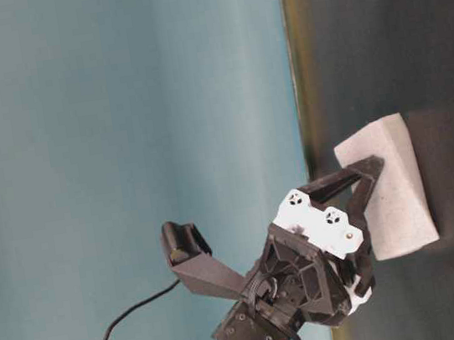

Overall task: Push the sponge with the left arm to wipe the table.
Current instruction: 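Drag the gripped sponge toward the near-left across the table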

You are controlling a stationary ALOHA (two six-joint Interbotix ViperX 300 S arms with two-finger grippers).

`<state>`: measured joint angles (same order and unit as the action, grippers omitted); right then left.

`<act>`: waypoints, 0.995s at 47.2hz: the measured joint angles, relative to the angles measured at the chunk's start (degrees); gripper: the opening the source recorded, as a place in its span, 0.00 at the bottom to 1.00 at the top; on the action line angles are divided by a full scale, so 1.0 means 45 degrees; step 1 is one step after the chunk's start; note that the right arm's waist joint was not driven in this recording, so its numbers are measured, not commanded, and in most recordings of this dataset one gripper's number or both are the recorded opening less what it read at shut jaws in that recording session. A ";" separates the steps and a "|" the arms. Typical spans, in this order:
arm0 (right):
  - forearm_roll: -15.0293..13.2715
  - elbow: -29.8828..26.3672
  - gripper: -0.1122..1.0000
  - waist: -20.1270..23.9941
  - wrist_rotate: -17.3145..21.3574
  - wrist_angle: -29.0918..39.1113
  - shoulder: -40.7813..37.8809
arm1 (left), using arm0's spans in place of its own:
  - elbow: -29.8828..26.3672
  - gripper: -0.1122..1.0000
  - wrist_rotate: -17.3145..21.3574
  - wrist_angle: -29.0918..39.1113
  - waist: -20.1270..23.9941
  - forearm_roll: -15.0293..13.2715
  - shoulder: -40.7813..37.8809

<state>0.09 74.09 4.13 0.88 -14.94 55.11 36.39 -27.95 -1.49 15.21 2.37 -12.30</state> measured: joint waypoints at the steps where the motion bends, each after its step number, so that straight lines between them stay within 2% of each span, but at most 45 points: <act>1: 0.0000 0.0020 0.10 0.0000 0.0000 0.0020 0.0000 | 0.0000 0.72 0.0000 0.0117 -0.0020 0.0000 0.0000; 11: 0.0000 0.0078 0.10 0.0000 0.0000 0.0020 0.0000 | 0.0234 0.72 0.0000 0.1348 -0.0547 0.0000 0.0371; 18: 0.0000 0.0117 0.10 0.0000 0.0000 0.0020 0.0000 | 0.0605 0.72 -0.0117 0.1621 -0.0977 0.0020 0.0664; 47: 0.0000 0.0234 0.10 0.0000 0.0020 0.0000 0.0000 | 0.3281 0.72 -0.2148 0.1719 -0.4082 0.0000 0.3008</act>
<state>0.09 75.15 4.13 0.97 -14.94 55.11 51.15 -37.62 6.24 -3.16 2.37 1.23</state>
